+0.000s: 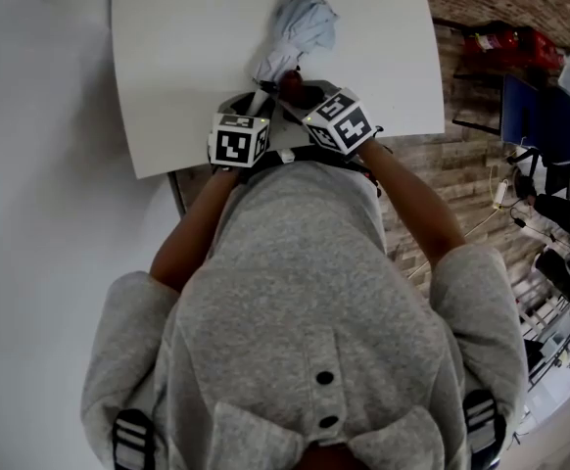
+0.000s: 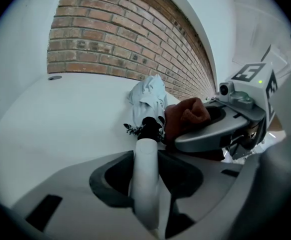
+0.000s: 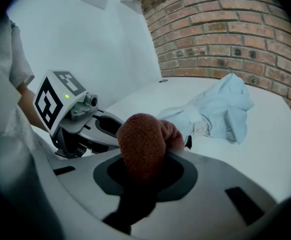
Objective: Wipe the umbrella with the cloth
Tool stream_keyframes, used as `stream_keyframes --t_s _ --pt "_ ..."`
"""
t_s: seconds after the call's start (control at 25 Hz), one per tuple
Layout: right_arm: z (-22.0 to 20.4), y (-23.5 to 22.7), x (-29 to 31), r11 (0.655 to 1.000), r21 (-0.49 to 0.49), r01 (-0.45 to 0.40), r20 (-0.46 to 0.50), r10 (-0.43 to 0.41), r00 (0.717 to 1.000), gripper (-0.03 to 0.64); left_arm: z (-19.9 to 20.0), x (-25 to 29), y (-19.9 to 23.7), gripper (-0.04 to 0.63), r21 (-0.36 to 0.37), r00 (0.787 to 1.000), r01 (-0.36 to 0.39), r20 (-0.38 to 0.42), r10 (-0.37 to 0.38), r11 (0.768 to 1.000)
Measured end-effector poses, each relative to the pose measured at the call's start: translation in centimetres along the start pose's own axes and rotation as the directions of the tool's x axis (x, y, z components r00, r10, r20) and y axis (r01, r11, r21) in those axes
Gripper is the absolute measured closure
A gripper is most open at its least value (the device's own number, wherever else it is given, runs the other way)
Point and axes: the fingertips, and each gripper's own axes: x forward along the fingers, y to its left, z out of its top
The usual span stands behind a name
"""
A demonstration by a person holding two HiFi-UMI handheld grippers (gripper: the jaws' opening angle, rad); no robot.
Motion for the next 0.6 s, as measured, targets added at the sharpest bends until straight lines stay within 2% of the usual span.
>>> stream_keyframes --t_s 0.4,0.6 --pt "1.6 2.0 -0.7 0.989 -0.034 -0.142 -0.043 0.141 0.989 0.517 0.1 0.2 0.0 0.44 0.004 1.0 0.004 0.008 -0.004 1.0" --pt "4.0 2.5 -0.9 0.982 -0.052 -0.184 -0.016 0.183 0.983 0.517 -0.1 -0.1 -0.1 0.44 0.0 1.0 0.006 -0.006 -0.006 1.0"
